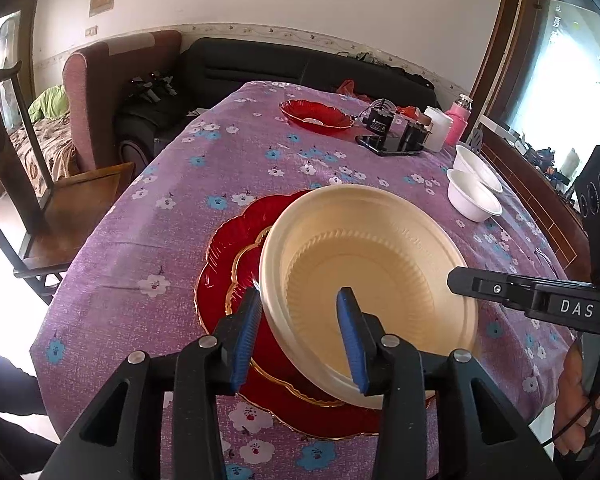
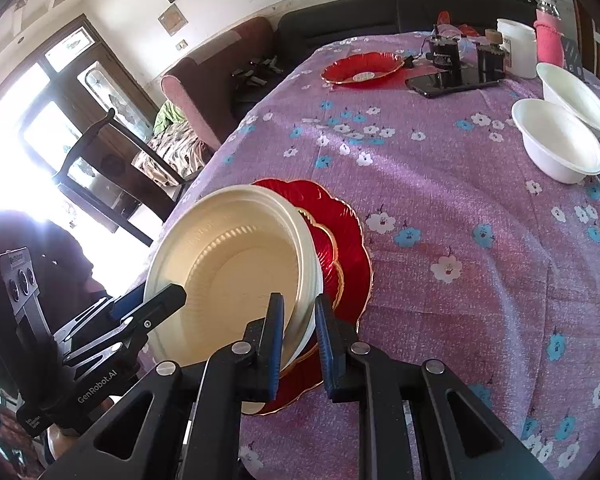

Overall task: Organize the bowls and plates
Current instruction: 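Lower the tan bowl onto the white bowl and open the right tool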

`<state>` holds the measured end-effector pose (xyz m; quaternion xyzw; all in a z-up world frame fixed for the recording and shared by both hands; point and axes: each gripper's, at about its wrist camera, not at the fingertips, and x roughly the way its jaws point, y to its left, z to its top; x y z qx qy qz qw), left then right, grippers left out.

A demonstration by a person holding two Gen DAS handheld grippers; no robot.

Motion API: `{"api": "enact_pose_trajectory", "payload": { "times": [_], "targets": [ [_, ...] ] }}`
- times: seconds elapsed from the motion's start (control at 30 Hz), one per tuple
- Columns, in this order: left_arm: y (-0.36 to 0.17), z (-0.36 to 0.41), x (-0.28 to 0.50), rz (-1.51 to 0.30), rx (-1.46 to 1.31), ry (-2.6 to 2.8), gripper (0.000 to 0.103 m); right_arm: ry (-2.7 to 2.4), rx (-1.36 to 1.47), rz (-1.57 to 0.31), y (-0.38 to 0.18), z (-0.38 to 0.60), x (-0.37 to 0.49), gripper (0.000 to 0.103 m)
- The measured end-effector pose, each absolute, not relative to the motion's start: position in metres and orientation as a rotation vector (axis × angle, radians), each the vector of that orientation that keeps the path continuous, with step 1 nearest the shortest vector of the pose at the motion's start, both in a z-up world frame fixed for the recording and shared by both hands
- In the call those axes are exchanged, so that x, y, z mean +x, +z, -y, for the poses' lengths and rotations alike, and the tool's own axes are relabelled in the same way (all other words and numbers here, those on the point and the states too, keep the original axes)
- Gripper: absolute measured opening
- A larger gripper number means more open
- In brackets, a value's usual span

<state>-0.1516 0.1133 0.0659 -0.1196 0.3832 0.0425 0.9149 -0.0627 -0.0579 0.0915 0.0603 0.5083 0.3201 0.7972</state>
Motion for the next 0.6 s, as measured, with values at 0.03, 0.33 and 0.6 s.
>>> {"api": "enact_pose_trajectory", "payload": {
  "times": [0.03,0.33,0.6],
  "targets": [
    [0.066,-0.114,-0.152,-0.788,-0.244,0.088,0.038,0.685,0.130,-1.093,0.091,0.058,-0.063,0.018],
    [0.075,-0.118,-0.157,-0.765,-0.247,0.109,0.040,0.666,0.197,-1.050,0.103,0.085,-0.060,0.018],
    [0.090,-0.111,-0.160,-0.738,-0.223,0.125,0.042,0.631,0.259,-1.028,0.108,0.118,-0.052,0.018]
  ]
}}
